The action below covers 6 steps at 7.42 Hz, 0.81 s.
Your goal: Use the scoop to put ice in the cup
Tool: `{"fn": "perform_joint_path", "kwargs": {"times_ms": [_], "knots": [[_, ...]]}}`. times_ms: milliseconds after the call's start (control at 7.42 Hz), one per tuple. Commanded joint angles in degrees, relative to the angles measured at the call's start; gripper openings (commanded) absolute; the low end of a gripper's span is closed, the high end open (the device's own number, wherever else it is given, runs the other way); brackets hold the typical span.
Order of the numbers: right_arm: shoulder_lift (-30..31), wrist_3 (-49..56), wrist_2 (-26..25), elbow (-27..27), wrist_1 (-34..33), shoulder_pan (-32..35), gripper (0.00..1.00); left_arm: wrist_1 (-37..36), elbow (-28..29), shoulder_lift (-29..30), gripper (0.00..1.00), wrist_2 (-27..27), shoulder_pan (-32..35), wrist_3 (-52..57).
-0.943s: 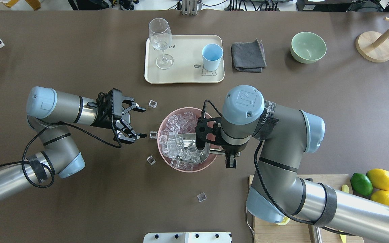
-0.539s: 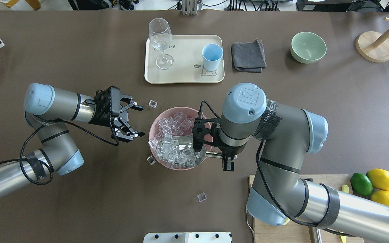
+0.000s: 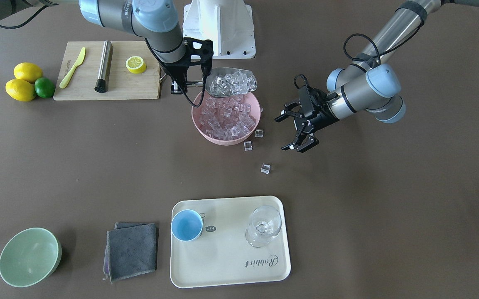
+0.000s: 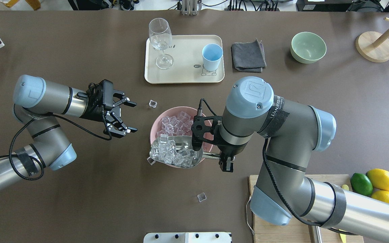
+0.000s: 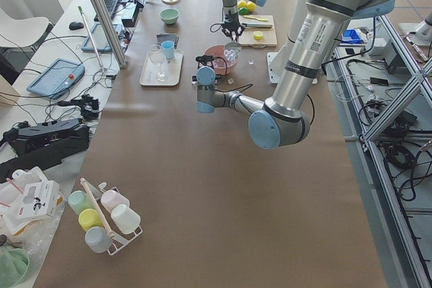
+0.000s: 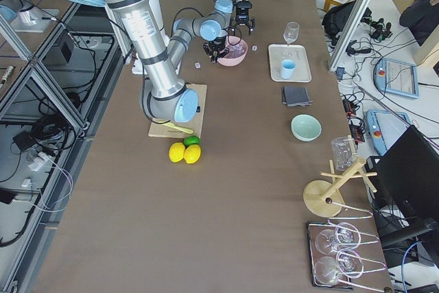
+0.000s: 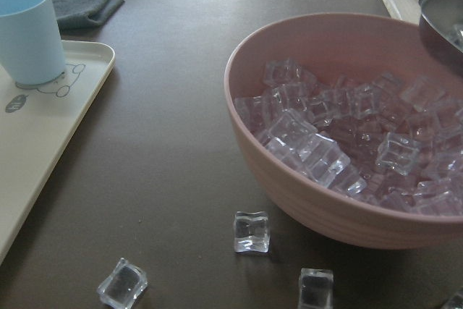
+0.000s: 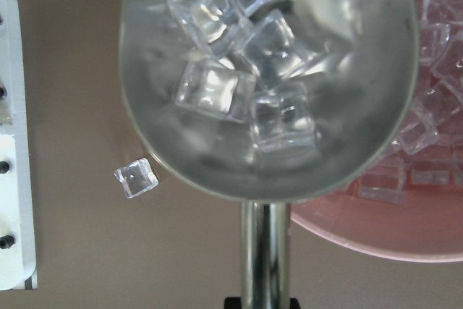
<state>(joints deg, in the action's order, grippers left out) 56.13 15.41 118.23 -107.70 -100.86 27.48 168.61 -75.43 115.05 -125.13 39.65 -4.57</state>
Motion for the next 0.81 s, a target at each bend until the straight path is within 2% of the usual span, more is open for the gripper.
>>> {"fn": "perform_joint_path", "kwargs": {"times_ms": [0,135,404,673], "knots": [[-0.1,-0.9,4.9,-1.2,0.1,3.5,0.0,-7.6,-6.5,-3.8,0.98,-2.6,2.6,0.1],[-0.1,-1.9,7.2,-1.3,0.1,5.4,0.0,-10.6,-8.8,-5.2,0.98,-3.3,3.1,0.1],[-0.1,-6.4,10.3,-1.3,0.2,8.0,0.0,-20.5,-17.7,-9.9,0.98,-3.3,3.3,0.1],[0.2,-12.4,12.5,-3.0,0.0,11.3,0.0,-32.8,-25.9,-15.6,0.98,-3.3,4.3,0.1]]}}
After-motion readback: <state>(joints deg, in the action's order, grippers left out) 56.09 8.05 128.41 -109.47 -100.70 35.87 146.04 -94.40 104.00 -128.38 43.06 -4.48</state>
